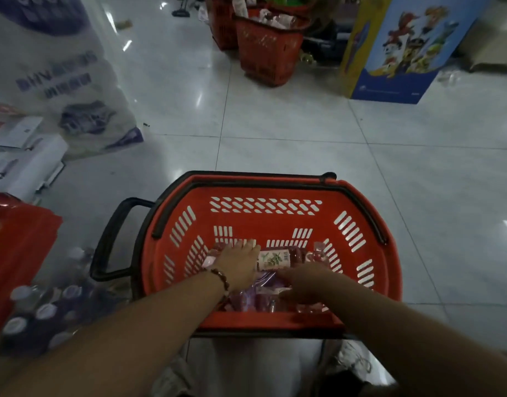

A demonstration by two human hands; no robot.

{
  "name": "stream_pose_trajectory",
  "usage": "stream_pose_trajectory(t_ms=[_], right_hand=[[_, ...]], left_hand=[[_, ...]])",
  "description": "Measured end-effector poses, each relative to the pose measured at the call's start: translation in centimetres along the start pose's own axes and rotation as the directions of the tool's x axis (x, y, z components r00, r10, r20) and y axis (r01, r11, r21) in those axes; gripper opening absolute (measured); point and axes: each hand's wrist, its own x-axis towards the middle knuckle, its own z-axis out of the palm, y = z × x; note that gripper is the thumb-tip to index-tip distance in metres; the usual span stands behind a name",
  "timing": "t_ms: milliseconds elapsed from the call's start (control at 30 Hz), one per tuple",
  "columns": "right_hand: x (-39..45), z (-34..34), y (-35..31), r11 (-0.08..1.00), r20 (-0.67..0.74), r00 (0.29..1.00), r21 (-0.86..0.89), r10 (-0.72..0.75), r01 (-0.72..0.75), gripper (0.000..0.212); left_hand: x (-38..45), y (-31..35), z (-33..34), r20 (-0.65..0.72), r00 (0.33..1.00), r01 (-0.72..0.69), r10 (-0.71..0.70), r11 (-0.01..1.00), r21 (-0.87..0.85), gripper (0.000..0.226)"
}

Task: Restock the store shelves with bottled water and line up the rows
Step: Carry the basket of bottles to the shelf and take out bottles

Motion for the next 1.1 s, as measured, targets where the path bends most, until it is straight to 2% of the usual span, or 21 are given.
stream_pose_trajectory(t_ms=[200, 333, 400, 500, 567, 667, 733, 833, 900, 967, 1000, 1033, 1067, 1100], right_hand=[[7.2, 4.6, 2.1, 1.000, 0.157, 0.987, -0.019, 0.021, -0.018, 0.067], [10.1, 6.4, 3.2, 0.998, 0.280, 0.959, 0.013, 0.050, -0.055, 0.075], [10.8, 6.4, 3.5, 0.999, 0.310, 0.950, 0.016, 0.036, -0.043, 0.077], [11.2, 6.3, 3.9, 0.997, 0.281, 0.959, 0.045, 0.040, -0.055, 0.078], [10.6, 6.0, 3.7, 0.997, 0.197, 0.979, 0.051, 0.046, -0.057, 0.092], [8.9, 4.6, 3.1, 0.996, 0.122, 0.992, 0.069, 0.041, -0.050, 0.095], [7.3, 3.1, 2.6, 0.998, 0.083, 0.996, 0.046, 0.039, -0.043, 0.092], [3.8, -0.2, 1.4, 0.997, 0.006, 0.998, -0.056, 0.055, -0.055, 0.092], [0.8, -2.8, 0.5, 0.989, -0.081, 0.996, -0.135, 0.045, -0.056, 0.090], [-2.8, -5.6, -0.4, 0.978, -0.205, 0.979, -0.206, -0.019, -0.024, 0.085], [-4.7, -7.1, -1.0, 0.963, -0.280, 0.957, -0.270, -0.076, -0.002, 0.082], [-6.7, -8.4, -1.6, 0.942, -0.348, 0.928, -0.336, -0.138, 0.014, 0.080], [-8.5, -9.8, -2.4, 0.919, -0.404, 0.891, -0.392, -0.205, 0.034, 0.079], [-10.4, -11.2, -3.4, 0.894, -0.453, 0.846, -0.445, -0.281, 0.059, 0.080]], left_hand=[[6.5, -0.8, 4.2, 0.120, 0.993, -0.014, 0.014, 1.000, 0.001, 0.078], [8.9, -1.6, 5.9, 0.137, 0.991, 0.029, -0.013, 0.993, -0.112, 0.088], [9.8, -1.8, 6.7, 0.119, 0.992, 0.052, -0.032, 0.984, -0.169, 0.085], [10.0, -1.7, 7.2, 0.125, 0.991, 0.080, -0.051, 0.969, -0.235, 0.073], [9.3, -1.7, 7.3, 0.141, 0.988, 0.110, -0.069, 0.946, -0.304, 0.067], [7.5, -2.1, 5.9, 0.206, 0.970, 0.209, -0.127, 0.870, -0.447, 0.050], [5.8, -2.5, 3.7, 0.298, 0.936, 0.332, -0.189, 0.759, -0.561, 0.046], [2.4, -3.4, 0.3, 0.422, 0.872, 0.486, -0.246, 0.524, -0.699, 0.067], [-0.5, -3.7, -1.8, 0.519, 0.827, 0.561, -0.216, 0.267, -0.784, 0.074], [-3.9, -3.9, -4.1, 0.582, 0.795, 0.581, -0.168, -0.060, -0.811, 0.077], [-5.6, -4.0, -5.0, 0.600, 0.790, 0.569, -0.129, -0.210, -0.795, 0.089], [-7.5, -4.2, -5.9, 0.605, 0.792, 0.551, -0.078, -0.335, -0.765, 0.104], [-9.7, -4.4, -7.0, 0.585, 0.810, 0.513, -0.042, -0.432, -0.742, 0.107], [-12.0, -4.5, -7.9, 0.538, 0.843, 0.458, -0.007, -0.517, -0.724, 0.100]])
